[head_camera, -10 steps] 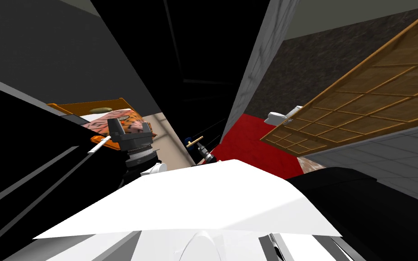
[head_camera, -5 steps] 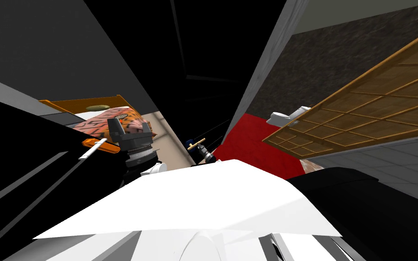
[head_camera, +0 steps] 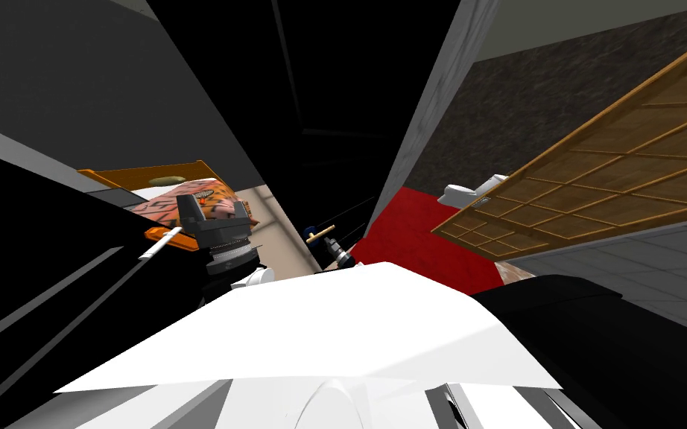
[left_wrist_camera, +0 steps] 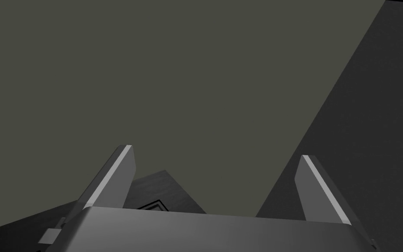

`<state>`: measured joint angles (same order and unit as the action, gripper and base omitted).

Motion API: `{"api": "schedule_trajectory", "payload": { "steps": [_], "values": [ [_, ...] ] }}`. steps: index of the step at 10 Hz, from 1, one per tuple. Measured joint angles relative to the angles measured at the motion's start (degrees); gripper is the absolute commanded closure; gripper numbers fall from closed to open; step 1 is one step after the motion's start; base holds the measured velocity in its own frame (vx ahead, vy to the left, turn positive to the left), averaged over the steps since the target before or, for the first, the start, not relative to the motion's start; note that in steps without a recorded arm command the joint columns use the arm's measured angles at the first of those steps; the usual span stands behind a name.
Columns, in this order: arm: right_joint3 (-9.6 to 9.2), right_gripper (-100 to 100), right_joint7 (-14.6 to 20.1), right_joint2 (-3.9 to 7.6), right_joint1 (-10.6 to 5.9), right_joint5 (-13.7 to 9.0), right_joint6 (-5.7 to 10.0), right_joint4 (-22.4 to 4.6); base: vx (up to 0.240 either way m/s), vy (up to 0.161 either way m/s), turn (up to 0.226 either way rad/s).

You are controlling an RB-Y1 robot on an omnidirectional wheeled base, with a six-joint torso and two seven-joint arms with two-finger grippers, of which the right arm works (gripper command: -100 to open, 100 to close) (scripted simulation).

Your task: Push the door open

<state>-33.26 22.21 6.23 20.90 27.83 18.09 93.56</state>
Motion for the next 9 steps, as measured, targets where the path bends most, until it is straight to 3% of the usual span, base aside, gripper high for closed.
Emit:
{"api": "schedule_trajectory", "payload": {
  "steps": [4,9],
  "values": [
    [1.35,-100,-0.5,-0.3,1.32,0.0,0.43,0.7,-0.188,-0.026,-0.082],
    [2.08,-100,-1.1,-1.15,-0.15,-0.5,0.45,-1.0,0.15,0.101,0.024]
  ]
}}
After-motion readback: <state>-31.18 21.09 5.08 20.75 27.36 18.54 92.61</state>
